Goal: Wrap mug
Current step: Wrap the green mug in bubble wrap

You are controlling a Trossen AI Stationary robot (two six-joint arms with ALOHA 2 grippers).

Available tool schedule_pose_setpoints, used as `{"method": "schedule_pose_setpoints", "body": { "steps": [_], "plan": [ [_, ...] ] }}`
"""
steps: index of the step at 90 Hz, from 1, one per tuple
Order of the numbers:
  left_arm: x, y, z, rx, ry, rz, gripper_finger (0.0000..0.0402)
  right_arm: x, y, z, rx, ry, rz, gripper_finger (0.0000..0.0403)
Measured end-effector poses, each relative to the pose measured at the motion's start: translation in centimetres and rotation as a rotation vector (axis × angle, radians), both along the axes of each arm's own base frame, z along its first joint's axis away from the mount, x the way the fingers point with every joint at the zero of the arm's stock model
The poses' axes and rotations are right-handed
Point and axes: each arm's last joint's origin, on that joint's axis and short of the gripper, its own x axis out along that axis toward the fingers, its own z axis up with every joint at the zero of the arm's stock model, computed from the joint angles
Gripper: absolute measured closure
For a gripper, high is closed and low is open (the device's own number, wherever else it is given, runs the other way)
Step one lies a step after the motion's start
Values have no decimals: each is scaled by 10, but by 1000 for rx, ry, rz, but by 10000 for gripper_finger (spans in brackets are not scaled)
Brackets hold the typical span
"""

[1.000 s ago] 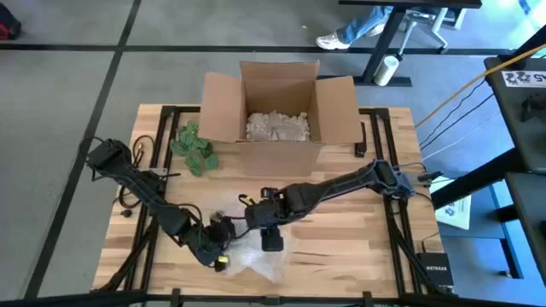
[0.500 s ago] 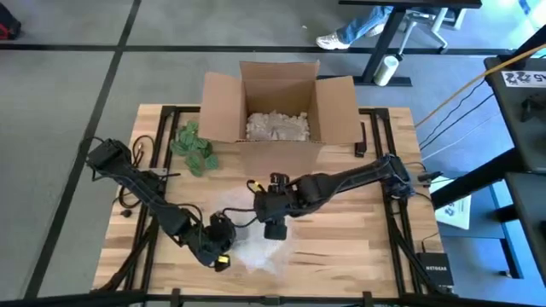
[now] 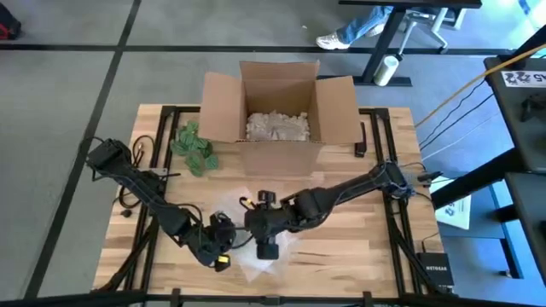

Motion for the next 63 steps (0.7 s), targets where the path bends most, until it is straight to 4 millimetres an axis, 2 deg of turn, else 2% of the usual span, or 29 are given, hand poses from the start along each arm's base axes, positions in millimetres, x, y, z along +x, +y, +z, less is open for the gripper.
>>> {"method": "schedule_pose_setpoints", "body": {
  "steps": [7, 15, 27, 30, 49, 63],
  "plan": [
    [0, 0, 0, 0, 0, 0, 402, 7, 4, -11, 25, 10, 27, 235],
    [0, 0, 3, 10, -3, -13, 402, 11, 6, -21, 6, 20, 35, 283],
    [3, 0, 19, 30, -31, -47, 402, 11, 11, -17, -35, -32, 47, 377],
    [4, 1, 23, 35, -28, -43, 402, 9, 12, -14, -36, -35, 52, 389],
    [16, 18, 35, 54, 47, -28, 402, -9, 28, 1, -59, -48, 41, 377],
    [20, 24, 35, 33, 63, -40, 402, -37, 39, 19, -196, -52, -6, 399]
  ]
}}
